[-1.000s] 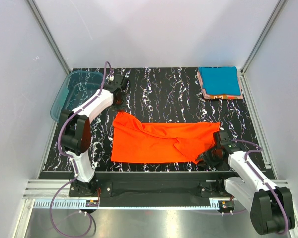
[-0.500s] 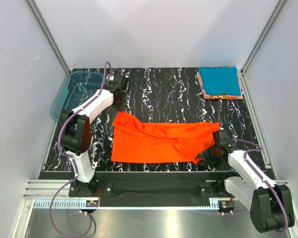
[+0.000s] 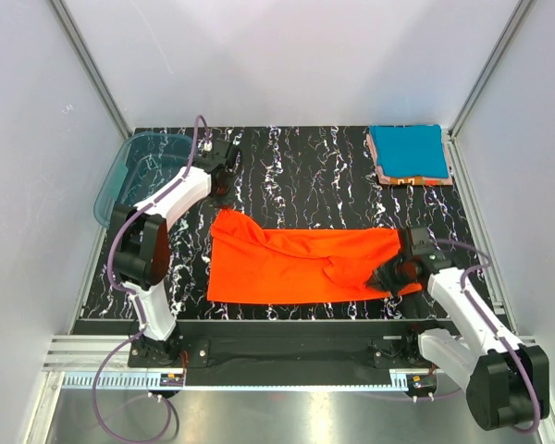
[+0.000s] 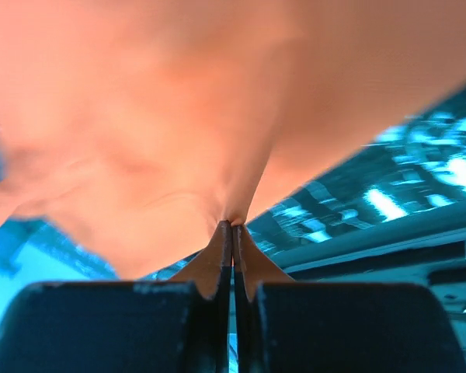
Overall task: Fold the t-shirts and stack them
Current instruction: Flatten the tshirt out
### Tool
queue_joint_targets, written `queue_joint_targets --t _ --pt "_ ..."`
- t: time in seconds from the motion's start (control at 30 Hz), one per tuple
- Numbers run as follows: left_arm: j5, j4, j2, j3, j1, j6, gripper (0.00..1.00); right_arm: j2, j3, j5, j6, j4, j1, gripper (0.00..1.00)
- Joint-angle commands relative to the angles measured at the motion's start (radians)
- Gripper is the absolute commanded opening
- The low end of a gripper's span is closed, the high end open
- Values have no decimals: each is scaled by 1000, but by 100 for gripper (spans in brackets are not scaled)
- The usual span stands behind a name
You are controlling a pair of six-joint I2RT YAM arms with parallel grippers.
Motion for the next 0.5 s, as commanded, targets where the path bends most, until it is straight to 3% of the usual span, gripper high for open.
queue_joint_targets --t 0.0,0.17,0.33,0.47 --pt "-6 -17 -45 42 -3 14 0 6 194 51 -125 -79 6 0" --pt "1 -60 -140 72 -3 25 0 167 600 165 -319 -179 -48 0" --pt "-44 -100 -224 183 0 54 0 383 980 98 -486 -204 -282 0" --pt "-67 -130 -278 304 22 43 0 551 1327 76 -546 -265 -345 0"
